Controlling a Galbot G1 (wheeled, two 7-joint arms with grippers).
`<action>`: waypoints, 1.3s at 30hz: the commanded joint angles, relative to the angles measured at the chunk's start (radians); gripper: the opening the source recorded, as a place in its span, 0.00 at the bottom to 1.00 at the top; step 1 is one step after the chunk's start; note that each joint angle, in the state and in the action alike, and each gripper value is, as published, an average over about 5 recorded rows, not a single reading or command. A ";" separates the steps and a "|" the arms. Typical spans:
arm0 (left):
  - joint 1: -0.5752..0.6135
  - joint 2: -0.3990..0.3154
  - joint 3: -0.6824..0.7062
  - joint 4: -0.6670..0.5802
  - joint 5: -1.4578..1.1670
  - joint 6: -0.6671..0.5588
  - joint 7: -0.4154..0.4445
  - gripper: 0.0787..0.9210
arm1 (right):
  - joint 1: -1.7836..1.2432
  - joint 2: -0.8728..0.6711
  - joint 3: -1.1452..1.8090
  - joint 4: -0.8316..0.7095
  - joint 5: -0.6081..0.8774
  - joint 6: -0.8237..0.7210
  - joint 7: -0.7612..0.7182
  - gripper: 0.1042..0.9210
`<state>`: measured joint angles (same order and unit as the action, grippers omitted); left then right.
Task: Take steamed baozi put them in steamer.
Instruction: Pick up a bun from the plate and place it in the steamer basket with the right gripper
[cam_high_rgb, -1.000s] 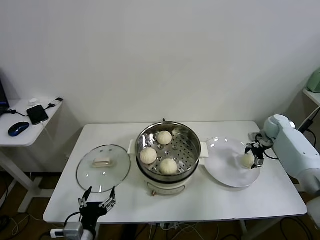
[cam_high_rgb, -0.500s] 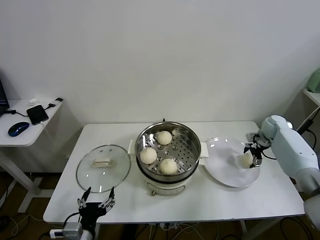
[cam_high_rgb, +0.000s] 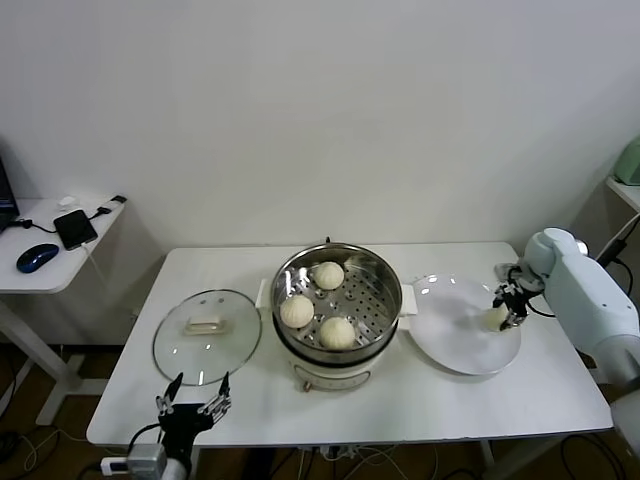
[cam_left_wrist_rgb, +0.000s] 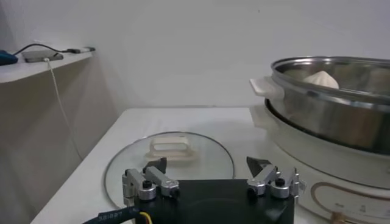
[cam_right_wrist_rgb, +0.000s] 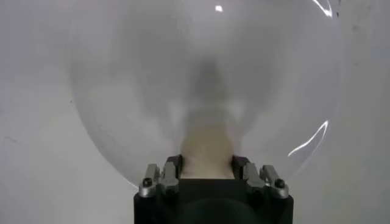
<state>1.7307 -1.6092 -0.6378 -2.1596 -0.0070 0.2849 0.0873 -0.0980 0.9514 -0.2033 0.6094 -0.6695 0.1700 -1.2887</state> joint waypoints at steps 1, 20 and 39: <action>-0.005 -0.023 0.001 0.005 0.006 -0.004 -0.002 0.88 | 0.030 -0.039 -0.065 0.090 0.099 -0.042 -0.025 0.55; -0.060 0.006 -0.028 0.013 0.051 -0.015 -0.007 0.88 | 0.771 -0.183 -0.933 0.828 1.009 -0.720 0.005 0.55; -0.072 0.014 -0.064 -0.012 0.013 -0.007 -0.003 0.88 | 0.658 0.193 -1.058 0.637 0.997 -0.821 0.103 0.55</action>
<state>1.6624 -1.6092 -0.6934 -2.1690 0.0150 0.2759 0.0836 0.5727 1.0009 -1.1658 1.3106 0.3037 -0.5800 -1.2150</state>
